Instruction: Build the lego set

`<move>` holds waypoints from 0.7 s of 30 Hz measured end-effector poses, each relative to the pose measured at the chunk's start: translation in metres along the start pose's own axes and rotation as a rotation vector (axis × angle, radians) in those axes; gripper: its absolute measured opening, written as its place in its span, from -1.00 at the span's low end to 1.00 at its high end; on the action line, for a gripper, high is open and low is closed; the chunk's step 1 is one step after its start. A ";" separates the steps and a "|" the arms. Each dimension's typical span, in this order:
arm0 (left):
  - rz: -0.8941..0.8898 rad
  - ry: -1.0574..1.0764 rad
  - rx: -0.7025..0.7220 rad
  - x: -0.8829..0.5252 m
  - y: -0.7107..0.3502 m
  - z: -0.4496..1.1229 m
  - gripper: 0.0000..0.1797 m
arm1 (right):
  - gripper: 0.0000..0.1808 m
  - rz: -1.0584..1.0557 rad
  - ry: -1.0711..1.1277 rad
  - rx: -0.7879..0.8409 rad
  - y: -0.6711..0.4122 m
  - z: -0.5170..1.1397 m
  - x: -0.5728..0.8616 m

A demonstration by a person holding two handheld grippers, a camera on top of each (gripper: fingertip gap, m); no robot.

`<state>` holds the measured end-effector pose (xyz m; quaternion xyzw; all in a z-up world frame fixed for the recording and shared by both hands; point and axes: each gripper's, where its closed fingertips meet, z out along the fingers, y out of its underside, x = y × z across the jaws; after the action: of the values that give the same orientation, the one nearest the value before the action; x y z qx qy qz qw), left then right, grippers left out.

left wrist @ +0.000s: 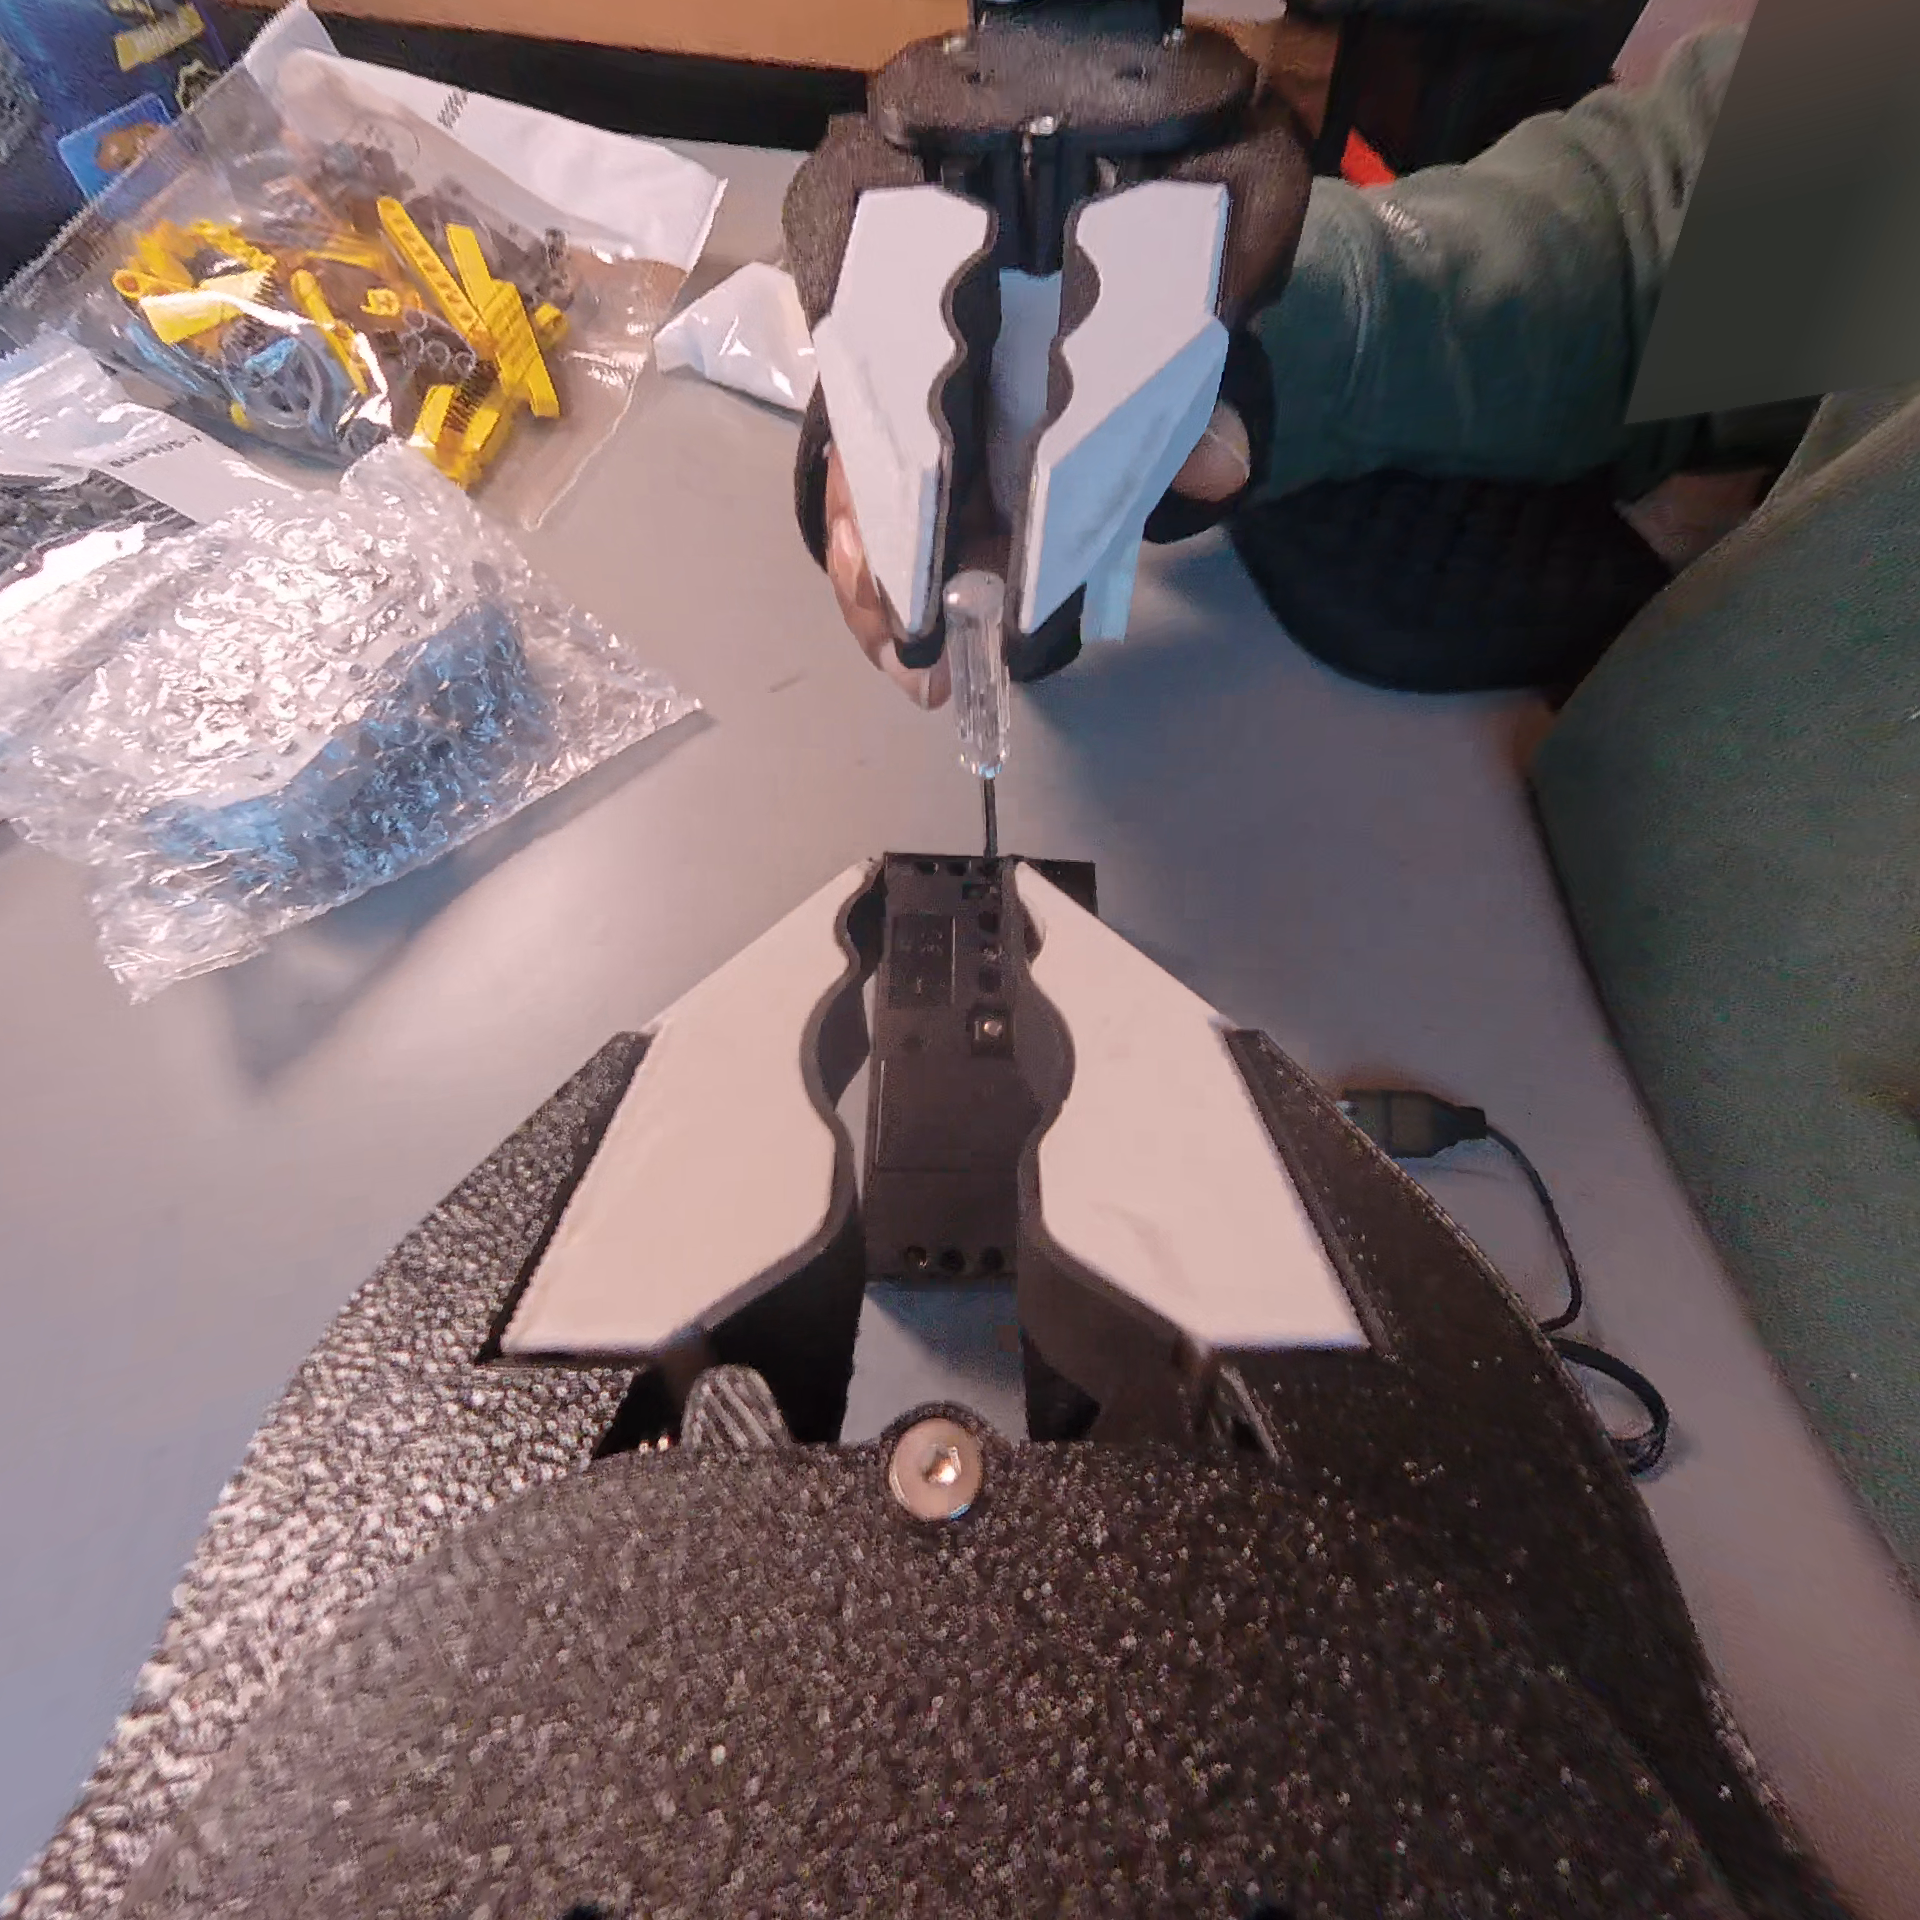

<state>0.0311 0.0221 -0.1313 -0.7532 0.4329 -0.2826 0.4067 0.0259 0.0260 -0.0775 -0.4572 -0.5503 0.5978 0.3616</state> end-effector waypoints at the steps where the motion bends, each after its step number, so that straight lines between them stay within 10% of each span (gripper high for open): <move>1: -0.009 0.011 0.029 0.002 -0.003 0.001 -0.78 | -0.93 0.010 -0.013 0.009 -0.001 0.002 -0.002; 21: -0.009 0.024 0.081 0.009 0.012 -0.001 -0.89 | -0.92 -0.003 0.025 -0.123 0.026 0.026 0.000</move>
<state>0.0290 0.0102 -0.1405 -0.7346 0.4226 -0.3108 0.4304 0.0029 0.0139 -0.1041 -0.4852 -0.5820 0.5566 0.3406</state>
